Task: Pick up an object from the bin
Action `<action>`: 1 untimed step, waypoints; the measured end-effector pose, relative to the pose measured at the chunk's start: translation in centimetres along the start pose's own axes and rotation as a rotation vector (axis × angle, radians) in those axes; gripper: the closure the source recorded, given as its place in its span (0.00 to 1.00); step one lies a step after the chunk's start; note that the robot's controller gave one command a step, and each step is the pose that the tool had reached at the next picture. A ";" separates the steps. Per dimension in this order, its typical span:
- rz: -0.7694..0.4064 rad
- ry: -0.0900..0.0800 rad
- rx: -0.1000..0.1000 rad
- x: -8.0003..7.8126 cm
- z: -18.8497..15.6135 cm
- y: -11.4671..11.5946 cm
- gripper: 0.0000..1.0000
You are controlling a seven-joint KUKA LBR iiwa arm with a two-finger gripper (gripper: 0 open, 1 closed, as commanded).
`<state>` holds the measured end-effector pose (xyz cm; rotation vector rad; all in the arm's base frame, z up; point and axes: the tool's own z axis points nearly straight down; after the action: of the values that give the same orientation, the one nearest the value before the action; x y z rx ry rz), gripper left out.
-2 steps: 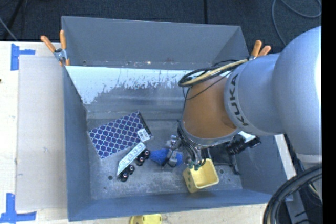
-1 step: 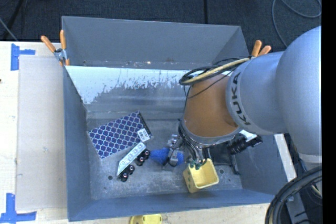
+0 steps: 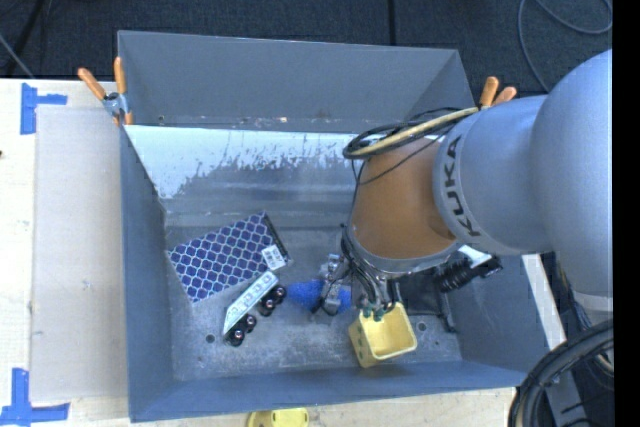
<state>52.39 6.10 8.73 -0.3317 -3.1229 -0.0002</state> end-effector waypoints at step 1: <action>0.001 0.000 0.000 0.0 -0.5 0.0 1.00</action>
Offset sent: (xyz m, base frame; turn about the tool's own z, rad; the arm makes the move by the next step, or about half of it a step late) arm 0.0000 -0.0002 0.0251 0.0000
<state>52.37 6.08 9.18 -0.3327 -3.1223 -0.0001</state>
